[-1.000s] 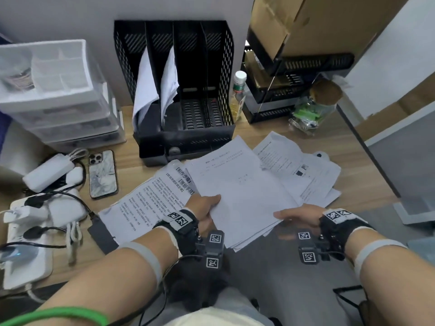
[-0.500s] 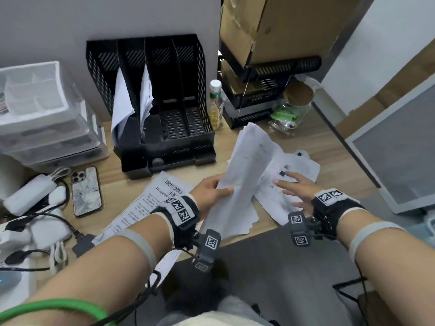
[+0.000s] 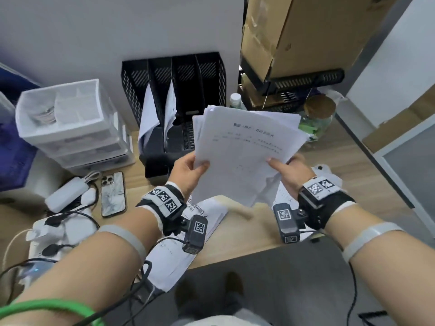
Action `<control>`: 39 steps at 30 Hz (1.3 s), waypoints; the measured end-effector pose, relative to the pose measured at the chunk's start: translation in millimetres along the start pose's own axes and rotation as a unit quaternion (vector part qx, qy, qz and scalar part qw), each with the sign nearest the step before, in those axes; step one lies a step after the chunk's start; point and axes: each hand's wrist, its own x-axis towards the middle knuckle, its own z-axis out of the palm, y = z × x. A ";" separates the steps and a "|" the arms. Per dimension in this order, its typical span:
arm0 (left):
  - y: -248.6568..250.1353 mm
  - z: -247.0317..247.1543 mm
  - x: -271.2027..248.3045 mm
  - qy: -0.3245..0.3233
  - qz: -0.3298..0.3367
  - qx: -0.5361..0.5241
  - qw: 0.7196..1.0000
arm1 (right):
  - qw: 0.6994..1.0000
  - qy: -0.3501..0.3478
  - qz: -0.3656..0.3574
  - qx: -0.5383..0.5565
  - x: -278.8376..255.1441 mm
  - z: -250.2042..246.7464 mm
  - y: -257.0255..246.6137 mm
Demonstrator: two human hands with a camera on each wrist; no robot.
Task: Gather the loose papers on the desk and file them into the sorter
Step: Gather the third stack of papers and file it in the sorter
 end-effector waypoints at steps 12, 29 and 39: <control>-30.2 -19.9 -0.3 0.149 -0.023 0.032 0.988 | 0.995 -0.039 -0.038 -0.089 -7.4 57.8 4.1; -21.8 -17.2 22.4 0.029 -0.015 0.048 0.998 | 0.994 0.042 0.096 -0.027 36.7 49.8 31.7; 19.9 -7.4 46.6 0.112 0.026 -0.018 0.993 | 0.996 -0.040 0.005 -0.074 65.2 34.7 14.3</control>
